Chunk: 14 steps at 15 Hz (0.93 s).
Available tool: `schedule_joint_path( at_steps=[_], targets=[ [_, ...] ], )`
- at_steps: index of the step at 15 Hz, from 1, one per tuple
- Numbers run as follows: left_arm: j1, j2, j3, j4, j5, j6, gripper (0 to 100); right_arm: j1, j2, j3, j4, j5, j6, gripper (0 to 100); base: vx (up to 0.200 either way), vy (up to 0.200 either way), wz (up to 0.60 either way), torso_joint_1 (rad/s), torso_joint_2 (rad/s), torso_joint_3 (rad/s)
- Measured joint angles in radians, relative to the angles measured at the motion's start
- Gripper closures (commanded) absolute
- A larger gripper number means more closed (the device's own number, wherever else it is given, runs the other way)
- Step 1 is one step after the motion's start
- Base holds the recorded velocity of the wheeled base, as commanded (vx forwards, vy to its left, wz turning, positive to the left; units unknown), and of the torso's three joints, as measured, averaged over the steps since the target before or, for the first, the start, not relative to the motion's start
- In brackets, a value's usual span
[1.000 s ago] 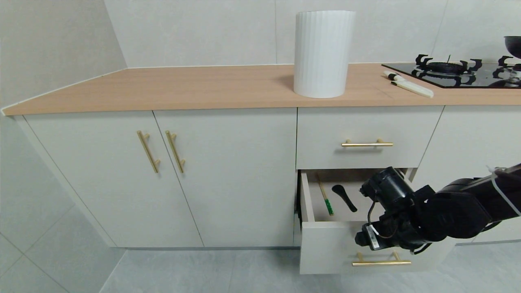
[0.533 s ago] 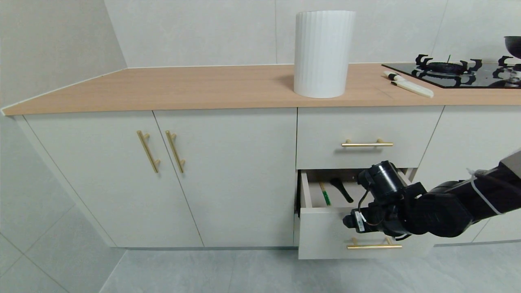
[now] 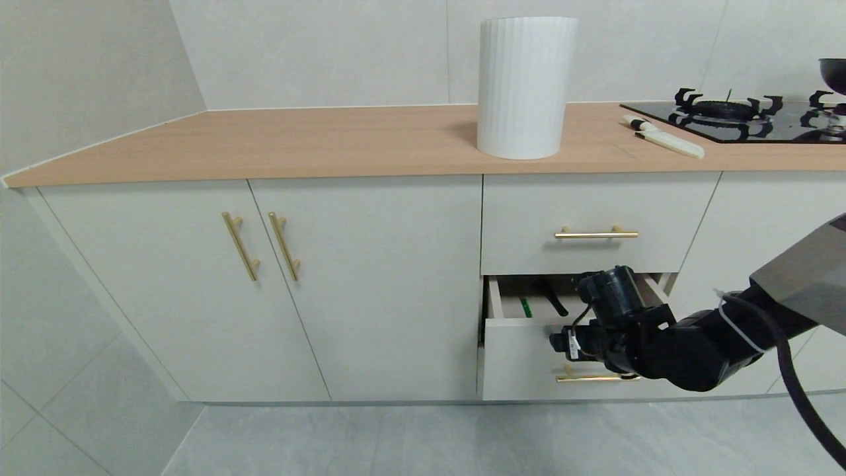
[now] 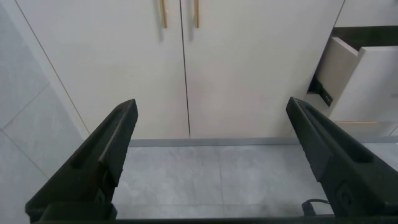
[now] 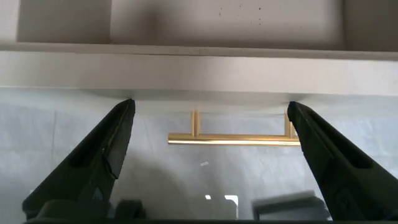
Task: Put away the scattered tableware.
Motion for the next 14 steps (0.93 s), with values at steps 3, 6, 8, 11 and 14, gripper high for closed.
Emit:
schedule_joint_path(
  at_steps=[3, 6, 8, 11, 14],
  targets=[
    [0.000, 0.000, 0.000, 0.000, 0.000, 0.000, 0, -0.022, 0.035, 0.001, -0.126, -0.006, 0.000, 0, 0.000, 0.000, 0.00, 0.000, 0.00, 0.000],
    [0.000, 0.000, 0.000, 0.001, 0.000, 0.000, 0, -0.044, 0.072, 0.006, -0.242, -0.029, 0.000, 0, 0.000, 0.000, 0.00, 0.000, 0.00, 0.000],
    [0.000, 0.000, 0.000, 0.001, 0.000, 0.000, 0, -0.055, 0.104, 0.006, -0.322, -0.036, -0.002, 0, 0.000, 0.000, 0.00, 0.000, 0.00, 0.000],
    [0.000, 0.000, 0.000, 0.001, 0.000, 0.000, 0, -0.069, 0.154, -0.001, -0.407, -0.050, -0.006, 0, 0.000, 0.000, 0.00, 0.000, 0.00, 0.000],
    [0.000, 0.000, 0.000, 0.000, 0.000, 0.000, 0, -0.080, 0.194, -0.019, -0.441, -0.054, -0.006, 0, 0.000, 0.000, 0.00, 0.000, 0.00, 0.000]
  ],
)
